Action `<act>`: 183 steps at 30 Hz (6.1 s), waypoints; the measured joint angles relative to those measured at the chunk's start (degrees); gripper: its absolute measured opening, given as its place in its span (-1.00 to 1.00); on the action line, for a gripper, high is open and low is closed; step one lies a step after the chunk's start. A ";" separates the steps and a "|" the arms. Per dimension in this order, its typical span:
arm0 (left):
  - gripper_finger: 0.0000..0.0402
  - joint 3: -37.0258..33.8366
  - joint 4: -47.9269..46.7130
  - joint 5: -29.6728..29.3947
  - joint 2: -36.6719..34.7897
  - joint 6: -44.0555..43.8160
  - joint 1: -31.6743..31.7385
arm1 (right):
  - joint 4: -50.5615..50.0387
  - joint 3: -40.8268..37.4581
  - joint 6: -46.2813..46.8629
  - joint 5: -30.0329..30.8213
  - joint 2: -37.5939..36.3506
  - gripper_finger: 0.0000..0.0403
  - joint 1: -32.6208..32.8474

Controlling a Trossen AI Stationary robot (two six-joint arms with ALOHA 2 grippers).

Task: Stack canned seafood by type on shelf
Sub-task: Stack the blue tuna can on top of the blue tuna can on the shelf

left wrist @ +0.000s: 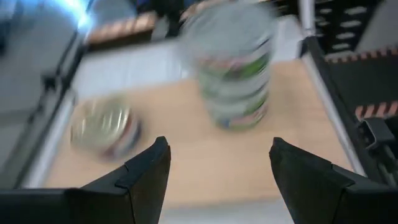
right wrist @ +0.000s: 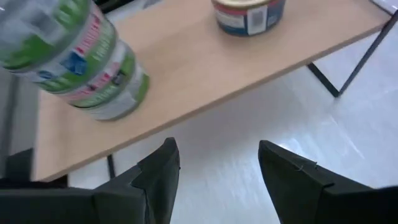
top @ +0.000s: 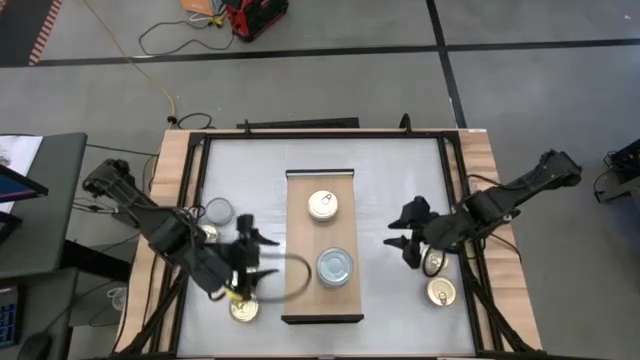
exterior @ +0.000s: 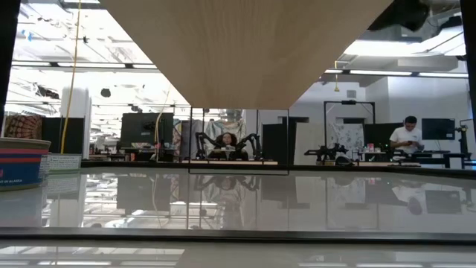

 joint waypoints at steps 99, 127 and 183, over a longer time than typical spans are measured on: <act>0.30 -30.71 -37.42 29.84 -16.60 -47.05 34.31 | 29.88 -8.65 -18.30 20.95 2.32 0.21 11.39; -0.06 -39.01 -23.11 41.62 -11.07 -26.21 38.83 | 31.14 -8.65 -20.69 20.85 2.29 0.21 11.39; -0.01 -8.16 20.06 55.56 0.26 -19.07 51.06 | 32.63 -8.65 -20.98 12.78 -0.61 0.21 0.19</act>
